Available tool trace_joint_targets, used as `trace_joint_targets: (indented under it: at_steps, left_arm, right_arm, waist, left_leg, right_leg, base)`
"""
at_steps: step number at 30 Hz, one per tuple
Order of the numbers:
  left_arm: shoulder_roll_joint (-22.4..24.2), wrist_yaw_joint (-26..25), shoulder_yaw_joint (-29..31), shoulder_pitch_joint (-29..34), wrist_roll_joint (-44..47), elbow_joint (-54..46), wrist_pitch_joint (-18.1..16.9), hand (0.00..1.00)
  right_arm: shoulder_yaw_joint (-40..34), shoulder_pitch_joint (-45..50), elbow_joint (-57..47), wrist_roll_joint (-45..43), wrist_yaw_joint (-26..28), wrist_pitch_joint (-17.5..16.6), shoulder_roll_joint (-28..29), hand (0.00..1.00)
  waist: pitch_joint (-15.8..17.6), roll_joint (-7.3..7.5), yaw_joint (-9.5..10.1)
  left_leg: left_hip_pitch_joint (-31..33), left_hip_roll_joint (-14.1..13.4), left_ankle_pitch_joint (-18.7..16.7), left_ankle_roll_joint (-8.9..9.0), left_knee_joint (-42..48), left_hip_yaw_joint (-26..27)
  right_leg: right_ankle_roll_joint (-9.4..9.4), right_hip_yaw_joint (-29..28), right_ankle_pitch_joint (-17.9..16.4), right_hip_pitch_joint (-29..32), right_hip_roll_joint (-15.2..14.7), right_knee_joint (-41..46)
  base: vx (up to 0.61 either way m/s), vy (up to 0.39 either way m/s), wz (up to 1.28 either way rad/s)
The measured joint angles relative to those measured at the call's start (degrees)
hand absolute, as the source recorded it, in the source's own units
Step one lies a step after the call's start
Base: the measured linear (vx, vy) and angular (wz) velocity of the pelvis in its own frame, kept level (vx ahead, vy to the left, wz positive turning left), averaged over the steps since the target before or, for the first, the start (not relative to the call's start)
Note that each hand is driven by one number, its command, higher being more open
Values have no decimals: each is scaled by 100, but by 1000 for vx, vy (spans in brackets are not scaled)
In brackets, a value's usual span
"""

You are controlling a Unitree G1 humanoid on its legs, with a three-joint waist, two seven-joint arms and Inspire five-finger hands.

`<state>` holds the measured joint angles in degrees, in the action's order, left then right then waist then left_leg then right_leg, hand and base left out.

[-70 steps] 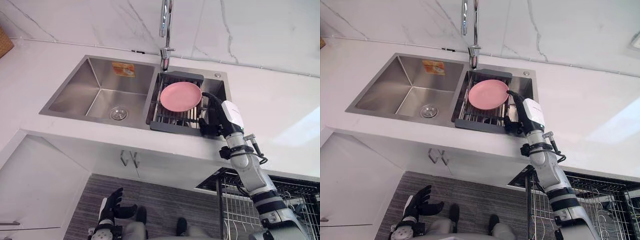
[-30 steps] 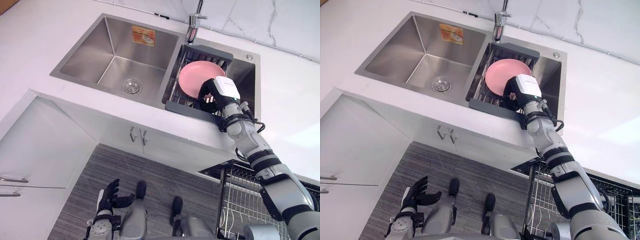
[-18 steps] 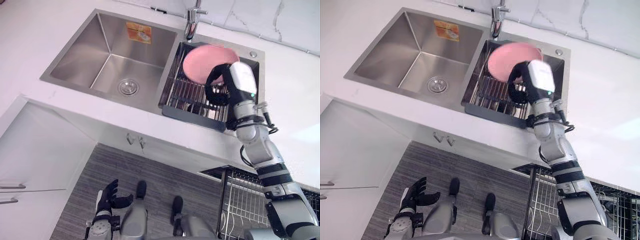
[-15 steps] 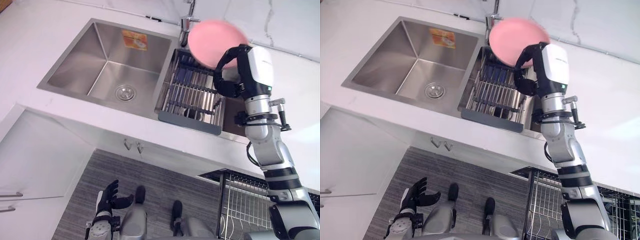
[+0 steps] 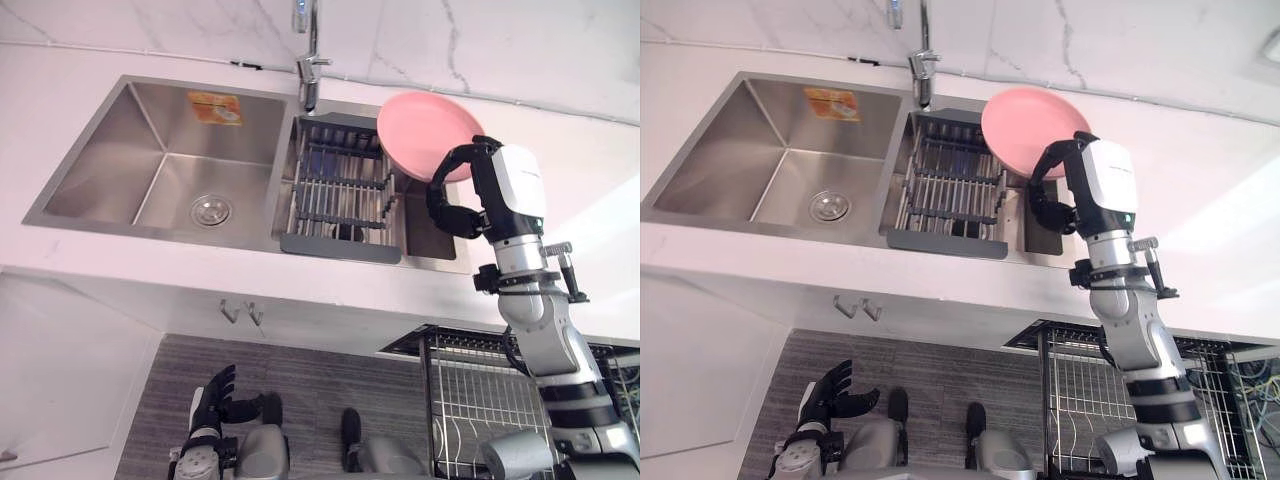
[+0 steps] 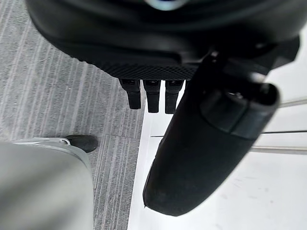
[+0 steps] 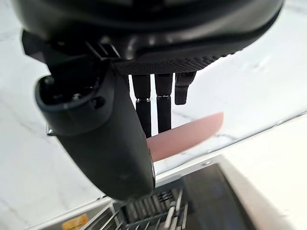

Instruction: Walk over to the sink, pick up the cup, carry it to the dishwasher, place the cup inside the dishwasher, then close the dishwasher door

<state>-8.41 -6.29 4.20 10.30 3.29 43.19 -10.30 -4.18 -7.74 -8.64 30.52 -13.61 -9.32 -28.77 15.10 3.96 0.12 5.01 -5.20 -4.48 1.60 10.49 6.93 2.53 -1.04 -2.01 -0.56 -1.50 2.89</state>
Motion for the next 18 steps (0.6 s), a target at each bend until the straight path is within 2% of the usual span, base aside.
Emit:
trace_joint_targets:
  at_steps: [4, 7, 9, 12, 13, 15, 16, 17, 18]
  left_arm:
    - [-7, -5, 5, 77, -1, 91, 0, 90]
    - [-11, -9, 11, 76, -3, 202, -1, 90]
    - [24, -13, -3, 73, -6, 221, -2, 90]
    - [61, -16, -10, 35, -8, 235, -2, 90]
    - [79, -26, -26, 24, -9, 242, -4, 90]
    - [136, -44, -28, -53, -7, 302, -1, 90]
    - [151, -49, -56, -126, -6, 446, 1, 90]
    - [182, -46, -55, -154, -1, 489, 27, 90]
    - [208, -79, -53, -159, -7, 503, 60, 90]
  right_arm:
    - [-647, 504, -251, 0, -25, 34, 424, 30]
    - [-924, 748, -339, 5, -87, 150, 664, 30]
    - [-1039, 957, -362, 11, -167, 228, 704, 30]
    - [-1172, 1240, -364, 42, -253, 316, 1030, 30]
    - [-1172, 1365, -373, 61, -274, 346, 1155, 30]
    - [-1179, 1626, -465, 67, -283, 422, 1303, 30]
    - [-1180, 1866, -620, 67, -282, 454, 1351, 30]
    - [-1181, 1991, -695, 67, -277, 453, 1363, 30]
    - [-1182, 2227, -864, 66, -271, 449, 1371, 30]
  waist:
    - [-93, -21, -188]
    - [-142, -37, -289]
    - [-147, -49, -440]
    - [-146, -49, -478]
    - [-143, -54, -497]
    - [-123, -70, -521]
    - [-124, -71, -542]
    - [-128, -65, -542]
    - [-144, -92, -549]
  left_leg:
    - [118, -179, -495, -56, 662, 449]
    - [145, -191, -540, -110, 958, 617]
    - [137, -174, -579, -151, 1011, 810]
    - [70, -173, -613, -203, 1030, 1121]
    - [58, -197, -653, -240, 1093, 1255]
    - [81, -257, -807, -327, 1175, 1470]
    - [57, -277, -949, -343, 1180, 1620]
    - [57, -273, -950, -340, 1194, 1664]
    - [47, -306, -1006, -337, 1197, 1754]
  right_leg:
    - [57, -515, 21, 134, 83, 104]
    - [128, -840, 25, 258, 81, 255]
    - [202, -1036, 31, 391, 56, 382]
    - [281, -1276, 8, 623, 67, 684]
    - [313, -1216, -20, 741, 55, 816]
    - [191, -574, -237, 999, -118, 1234]
    - [116, -135, -488, 1243, -307, 1945]
    - [78, -16, -636, 1335, -377, 2286]
    - [17, 147, -933, 1403, -453, 2868]
  base:
    - [52, 82, -64]
    - [52, 94, -79]
    - [6, 101, -61]
    - [-58, 85, -52]
    - [-148, 52, -58]
    - [-171, 17, -47]
    - [-113, -14, -23]
    - [-132, -51, -32]
    - [-100, -112, -31]
